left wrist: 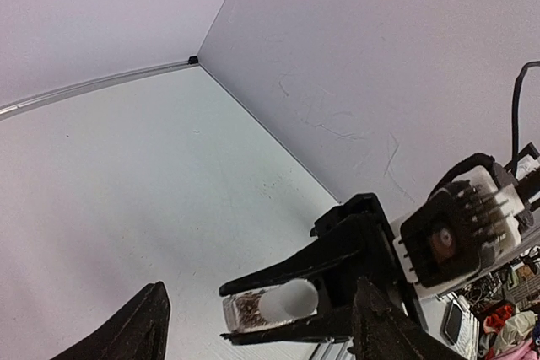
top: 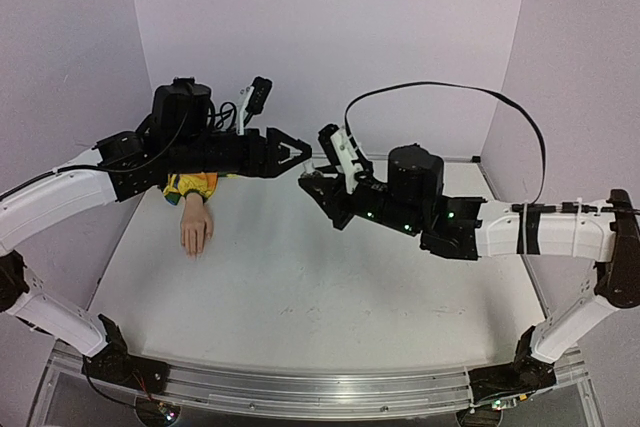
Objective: Paint the nails
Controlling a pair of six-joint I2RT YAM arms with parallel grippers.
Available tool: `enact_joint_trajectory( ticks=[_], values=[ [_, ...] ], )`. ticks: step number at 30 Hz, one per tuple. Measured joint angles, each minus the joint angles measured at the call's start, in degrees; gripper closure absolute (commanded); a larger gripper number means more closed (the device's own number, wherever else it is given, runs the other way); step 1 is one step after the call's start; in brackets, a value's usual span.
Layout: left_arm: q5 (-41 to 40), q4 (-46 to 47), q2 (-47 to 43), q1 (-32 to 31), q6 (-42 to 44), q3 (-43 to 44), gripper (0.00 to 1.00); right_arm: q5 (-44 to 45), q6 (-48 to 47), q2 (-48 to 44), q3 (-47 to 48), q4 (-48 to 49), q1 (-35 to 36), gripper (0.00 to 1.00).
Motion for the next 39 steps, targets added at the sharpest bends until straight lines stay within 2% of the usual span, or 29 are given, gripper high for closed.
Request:
enact_joint_trajectory(
  ticks=[8,12,18,22,25,28,30,34,37,39],
  values=[
    [-0.02,1.42,0.5,-0.04,-0.59,0.0,0.59,5.53,-1.27,3.5,4.04,-0.15,2.91,1.0],
    [-0.07,1.64,0.85,-0.04,-0.57,0.0,0.7,6.38,-1.75,3.54,4.94,-0.07,3.52,1.0],
    [-0.2,2.32,0.96,-0.55,0.2,0.0,0.92,7.02,-1.81,4.35,5.7,-0.31,3.82,1.0],
    [-0.22,2.36,1.49,-0.55,2.67,0.0,0.99,7.48,-0.92,4.52,6.12,-1.46,3.76,1.0],
    [0.98,2.4,1.81,-0.52,4.22,0.0,0.99,6.99,-0.33,4.52,6.27,-2.34,3.54,1.0],
    [5.25,1.79,2.32,0.31,7.69,0.11,1.0,-0.11,1.44,3.91,6.56,-4.76,1.09,1.0],
    [9.7,0.7,3.26,0.92,10.93,1.14,1.0,-11.63,2.95,2.93,6.56,-7.06,-2.25,1.0],
    [23.34,-1.4,5.29,1.22,17.59,3.63,1.0,-41.4,5.03,2.03,6.6,-9.64,-8.92,1.0],
    [30.93,-2.54,5.86,0.48,20.28,4.15,1.0,-55.71,6.75,2.03,6.78,-10.71,-10.12,1.0],
    [35.63,-2.91,5.84,-0.33,21.92,4.24,0.94,-61.46,7.69,2.03,6.82,-11.02,-10.05,1.0]
  ],
)
